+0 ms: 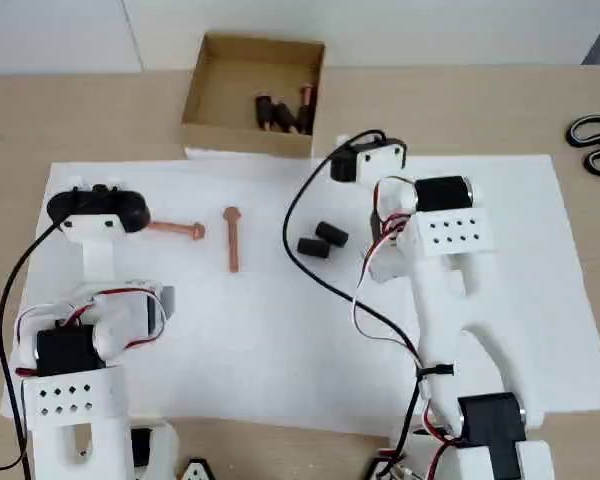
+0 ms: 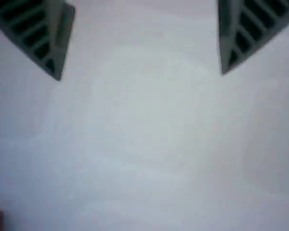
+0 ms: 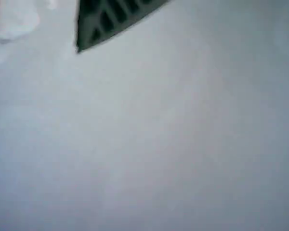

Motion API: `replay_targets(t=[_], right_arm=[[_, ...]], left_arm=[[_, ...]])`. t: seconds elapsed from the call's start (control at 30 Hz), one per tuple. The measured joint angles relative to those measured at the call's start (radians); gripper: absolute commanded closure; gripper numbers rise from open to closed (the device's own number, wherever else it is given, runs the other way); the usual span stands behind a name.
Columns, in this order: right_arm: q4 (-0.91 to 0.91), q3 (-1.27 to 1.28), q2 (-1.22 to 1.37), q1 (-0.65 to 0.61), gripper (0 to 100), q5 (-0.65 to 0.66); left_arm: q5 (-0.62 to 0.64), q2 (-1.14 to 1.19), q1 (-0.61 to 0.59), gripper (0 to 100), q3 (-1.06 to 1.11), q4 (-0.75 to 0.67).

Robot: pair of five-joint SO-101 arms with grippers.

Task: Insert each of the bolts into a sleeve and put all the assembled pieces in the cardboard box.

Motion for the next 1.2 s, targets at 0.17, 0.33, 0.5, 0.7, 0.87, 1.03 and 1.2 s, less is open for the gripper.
replay_targets(t=[0.17,0.33,0.5,0.7,0.87,1.03,1.2], right_arm=[[-0.046,0.005,0.000,0.000,79.7,0.000],[-0.112,0.009,0.000,0.000,79.6,-0.021],[-0.199,0.009,0.006,0.002,79.7,-0.129],[-0.259,0.009,0.169,-0.064,79.5,-0.161],[-0.265,-0.048,0.288,-0.101,79.5,-0.164],[-0.265,-0.152,0.342,-0.101,79.7,-0.135],[-0.265,-0.209,0.394,-0.147,79.7,-0.021]], left_arm=[[0.000,0.000,0.000,80,0.002,0.000],[0.000,0.000,0.000,80,0.002,0.000],[0.000,0.000,0.000,80,0.002,0.000],[0.000,0.000,0.000,80,0.002,0.000],[0.000,0.000,0.000,80,0.002,0.000],[0.000,0.000,0.000,80,0.002,0.000],[0.000,0.000,0.000,80,0.002,0.000]])
